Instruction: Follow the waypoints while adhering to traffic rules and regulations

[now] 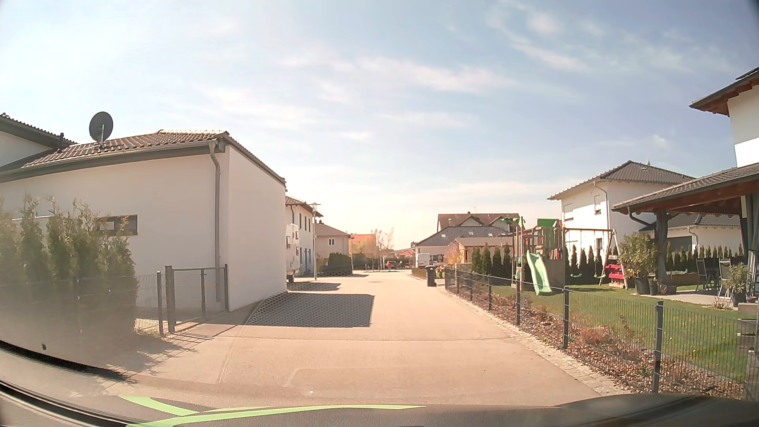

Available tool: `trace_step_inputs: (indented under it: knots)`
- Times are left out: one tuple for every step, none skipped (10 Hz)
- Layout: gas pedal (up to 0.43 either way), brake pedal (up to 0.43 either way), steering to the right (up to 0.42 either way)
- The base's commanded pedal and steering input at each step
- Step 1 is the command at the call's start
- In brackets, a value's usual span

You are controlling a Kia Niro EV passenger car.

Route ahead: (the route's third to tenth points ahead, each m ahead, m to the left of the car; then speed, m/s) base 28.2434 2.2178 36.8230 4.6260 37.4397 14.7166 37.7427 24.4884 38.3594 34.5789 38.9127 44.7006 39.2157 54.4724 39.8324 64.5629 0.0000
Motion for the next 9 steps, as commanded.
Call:
trace_step_inputs:
  knots:
    - [0.0,0.39,0.0]
    - [0.0,0.39,0.0]
    - [0.0,0.39,0.0]
    - [0.0,0.39,0.0]
    - [0.0,0.39,0.0]
    - [0.0,0.39,0.0]
    - [0.0,0.39,0.0]
    - [0.0,0.39,0.0]
    - [0.0,0.39,0.0]
